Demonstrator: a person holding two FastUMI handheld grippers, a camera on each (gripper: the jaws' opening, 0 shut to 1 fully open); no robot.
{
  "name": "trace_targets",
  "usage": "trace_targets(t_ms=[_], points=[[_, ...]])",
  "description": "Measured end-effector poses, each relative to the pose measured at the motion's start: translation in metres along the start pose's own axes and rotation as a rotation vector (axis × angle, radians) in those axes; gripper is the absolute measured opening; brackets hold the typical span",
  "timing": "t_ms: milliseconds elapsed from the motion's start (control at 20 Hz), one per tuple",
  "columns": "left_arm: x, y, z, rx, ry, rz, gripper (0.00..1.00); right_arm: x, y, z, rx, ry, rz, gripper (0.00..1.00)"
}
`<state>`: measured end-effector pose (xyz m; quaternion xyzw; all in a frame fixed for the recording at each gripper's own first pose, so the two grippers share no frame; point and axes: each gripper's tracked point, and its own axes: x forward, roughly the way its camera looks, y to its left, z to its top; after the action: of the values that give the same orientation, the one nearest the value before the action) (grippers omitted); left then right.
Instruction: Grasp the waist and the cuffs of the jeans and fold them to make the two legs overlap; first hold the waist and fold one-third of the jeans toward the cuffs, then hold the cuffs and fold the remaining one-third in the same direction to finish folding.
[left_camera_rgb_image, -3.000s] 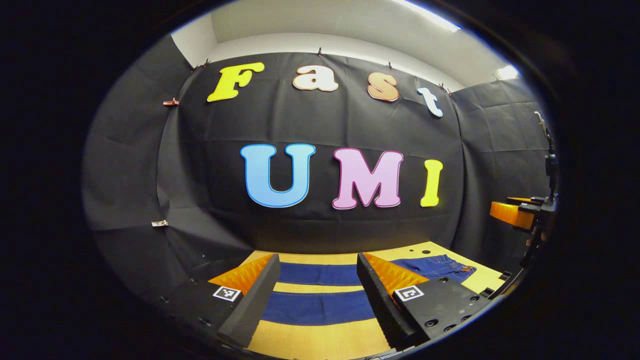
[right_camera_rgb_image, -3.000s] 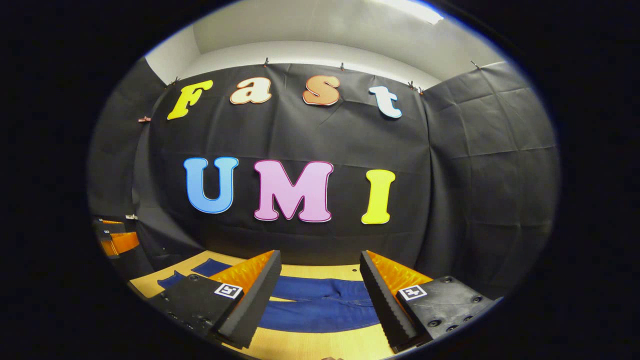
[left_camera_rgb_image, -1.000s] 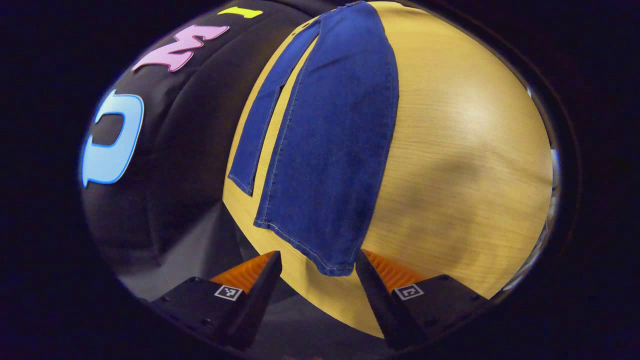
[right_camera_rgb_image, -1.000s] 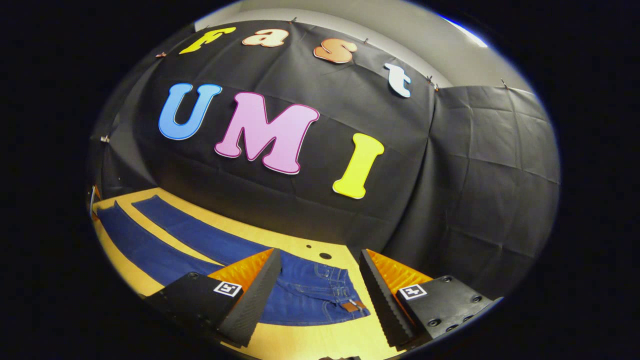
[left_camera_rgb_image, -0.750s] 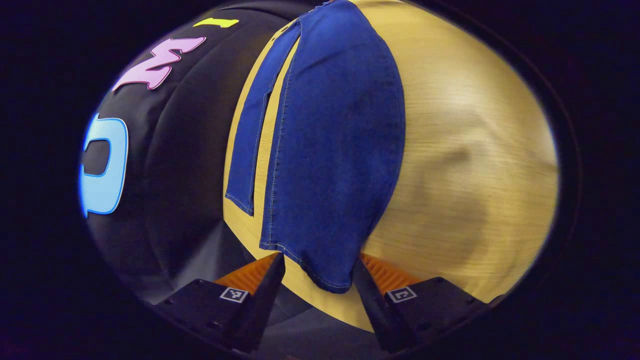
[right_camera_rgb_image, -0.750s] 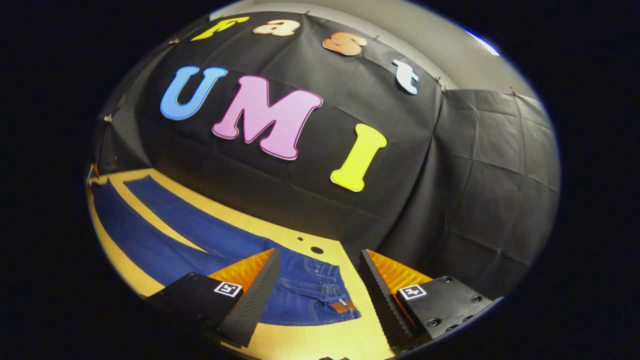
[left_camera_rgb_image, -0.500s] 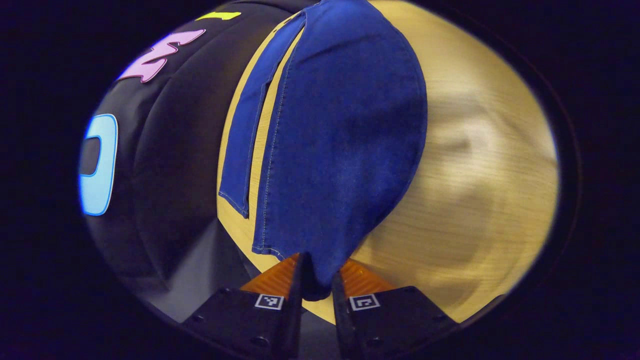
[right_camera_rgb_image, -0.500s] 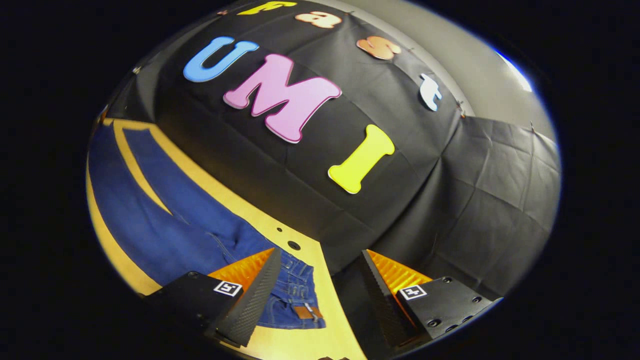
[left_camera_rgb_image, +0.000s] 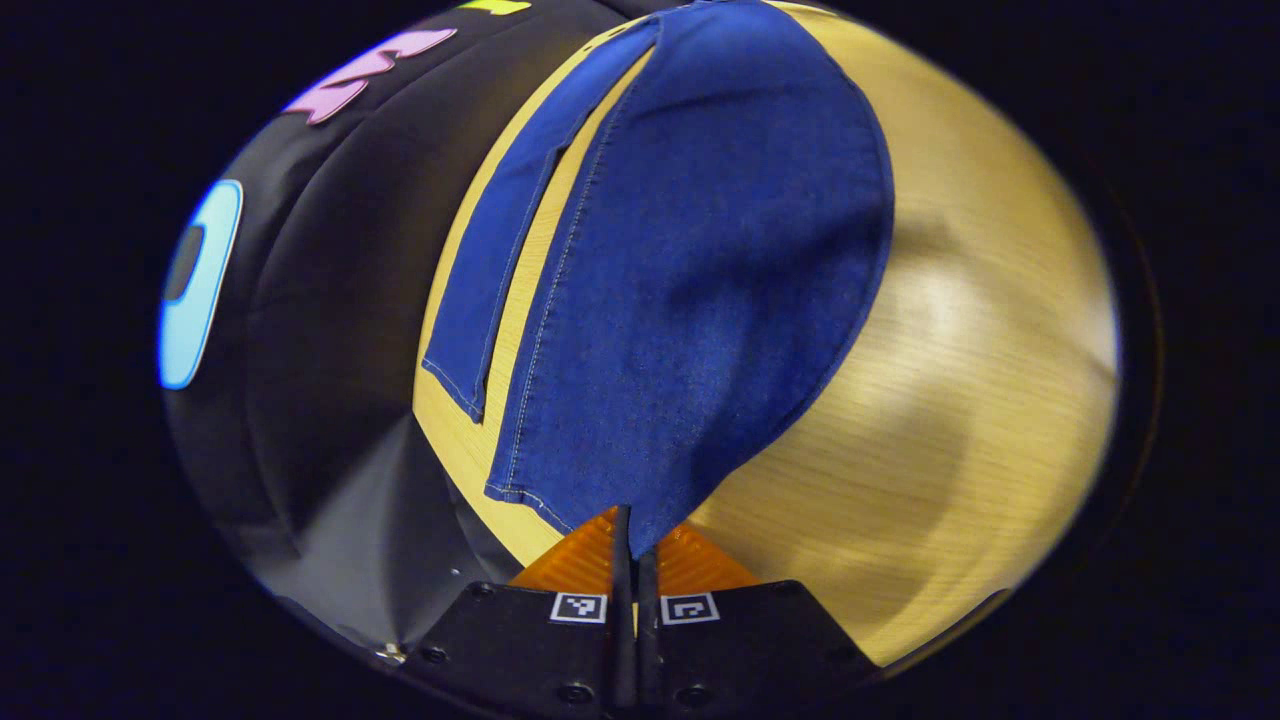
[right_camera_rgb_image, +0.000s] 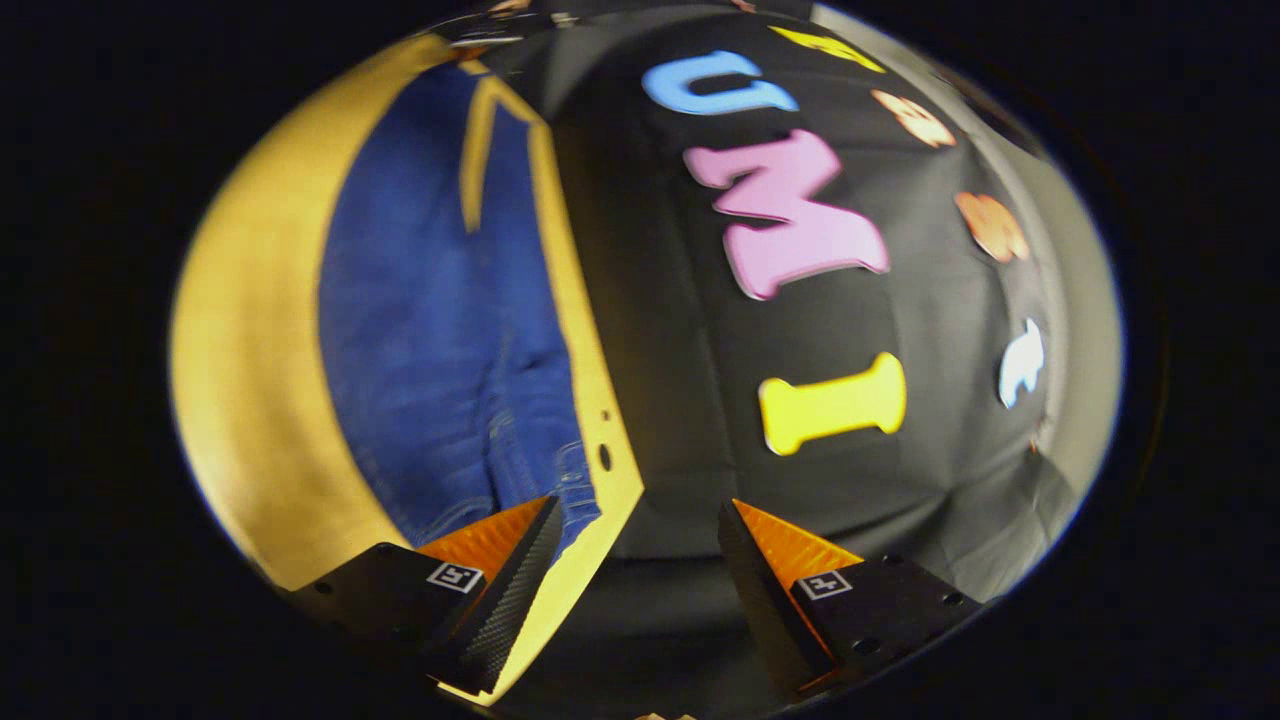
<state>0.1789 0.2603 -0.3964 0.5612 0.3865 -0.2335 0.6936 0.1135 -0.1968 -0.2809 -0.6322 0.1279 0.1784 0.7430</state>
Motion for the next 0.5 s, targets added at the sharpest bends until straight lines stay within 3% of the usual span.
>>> trace_targets(t_ms=[100,250,300,400,500], points=[[0.001,0.001,-0.001,0.021,0.0,0.015,0.06,0.001,0.015,-0.039,-0.057,0.067,0.098,0.97],[0.001,0.001,-0.001,0.039,-0.005,0.041,0.06,-0.001,0.034,-0.093,0.012,0.209,0.206,0.98],[0.001,0.001,-0.001,0.035,-0.008,0.042,0.06,0.001,0.043,-0.1,0.017,0.222,0.251,0.98],[0.001,0.0,-0.001,0.023,-0.013,0.038,0.05,0.006,0.053,-0.114,-0.081,0.258,0.297,0.98],[0.002,0.0,-0.001,0.006,-0.018,0.036,0.05,0.018,0.075,-0.105,-0.137,0.228,0.355,0.98]])
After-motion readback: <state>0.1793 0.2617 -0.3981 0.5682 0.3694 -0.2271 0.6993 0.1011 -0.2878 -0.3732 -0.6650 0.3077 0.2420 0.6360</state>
